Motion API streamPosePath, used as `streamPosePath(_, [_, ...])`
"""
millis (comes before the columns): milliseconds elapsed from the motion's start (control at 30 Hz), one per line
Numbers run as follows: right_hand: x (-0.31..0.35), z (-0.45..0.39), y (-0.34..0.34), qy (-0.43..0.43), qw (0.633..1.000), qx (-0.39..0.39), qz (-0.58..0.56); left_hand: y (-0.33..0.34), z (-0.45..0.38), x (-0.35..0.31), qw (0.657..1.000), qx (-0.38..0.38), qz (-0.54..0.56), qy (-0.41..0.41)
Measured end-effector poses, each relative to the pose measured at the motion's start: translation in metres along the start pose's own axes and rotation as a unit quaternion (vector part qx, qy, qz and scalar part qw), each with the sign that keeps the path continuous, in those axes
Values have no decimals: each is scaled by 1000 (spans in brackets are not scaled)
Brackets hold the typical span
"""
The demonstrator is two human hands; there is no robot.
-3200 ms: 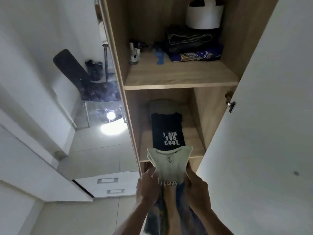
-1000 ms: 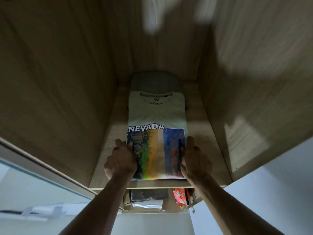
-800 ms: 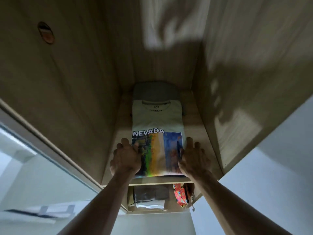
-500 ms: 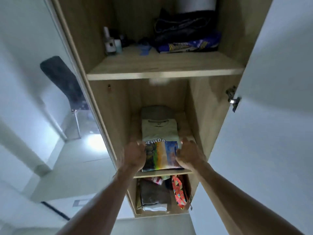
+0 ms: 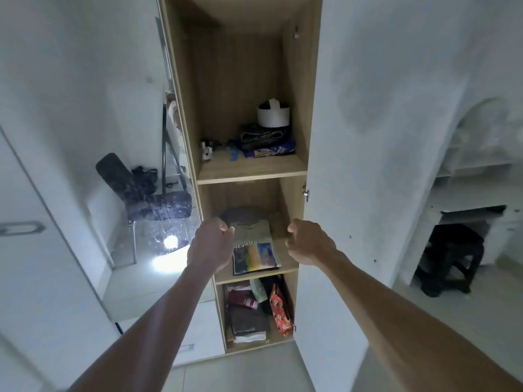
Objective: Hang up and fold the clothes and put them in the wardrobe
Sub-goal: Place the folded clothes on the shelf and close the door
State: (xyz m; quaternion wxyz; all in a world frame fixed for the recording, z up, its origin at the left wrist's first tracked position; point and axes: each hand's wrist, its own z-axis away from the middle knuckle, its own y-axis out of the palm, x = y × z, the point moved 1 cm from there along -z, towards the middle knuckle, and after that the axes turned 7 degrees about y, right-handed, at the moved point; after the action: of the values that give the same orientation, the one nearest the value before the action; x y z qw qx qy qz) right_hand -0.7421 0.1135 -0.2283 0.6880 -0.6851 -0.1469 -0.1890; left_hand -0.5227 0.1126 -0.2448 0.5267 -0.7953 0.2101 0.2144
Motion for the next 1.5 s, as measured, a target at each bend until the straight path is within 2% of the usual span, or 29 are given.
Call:
streamPosePath(233, [6,62,-116,-40,997,-62,10,-50,17,-94,996,-15,47,69])
streamPosePath(300, [5,69,-148,-51,993,-104,7,-54,17,-122,994,-18,66,89])
streamPosePath(367, [-2,79,-184,-73,980,-183,15,-55,19,-159,989,-18,90,112])
streamPosePath(433, [-2,85,-214,-102,950,-292,36,-54,19,-190,984,-18,109,139])
streamPosePath(533, [-12,90,-263,-107,864,-492,32,-42,17,-241,973,-7,135,185])
streamPosePath(600, [-21,88,-294,-93,824,-558,-13,-33,15,-277,964,-2,150,219])
streamPosePath(667, [-30,80,-319,-80,836,-535,-96,-25,13,-310,958,-10,160,237])
streamPosePath(767, [-42,61,-346,-59,883,-381,-269,-10,5,-348,955,-2,162,249])
streamPosePath(867, [-43,44,-356,-58,903,-271,-328,3,-7,-367,954,19,150,258])
streamPosePath(933, [-42,36,-355,-83,898,-260,-344,12,-17,-377,958,15,146,248])
streamPosePath(1067, [-43,24,-344,-111,864,-272,-409,21,-32,-383,956,-30,162,244])
streamPosePath(1233, [-37,-1,-342,-174,824,-155,-516,14,-44,-375,939,-146,199,240])
streamPosePath(1333, [-17,-14,-338,-207,834,-123,-496,-5,-48,-355,919,-197,229,252])
streamPosePath(1500, [40,-44,-308,-247,849,-185,-428,-42,-58,-297,918,-164,233,276])
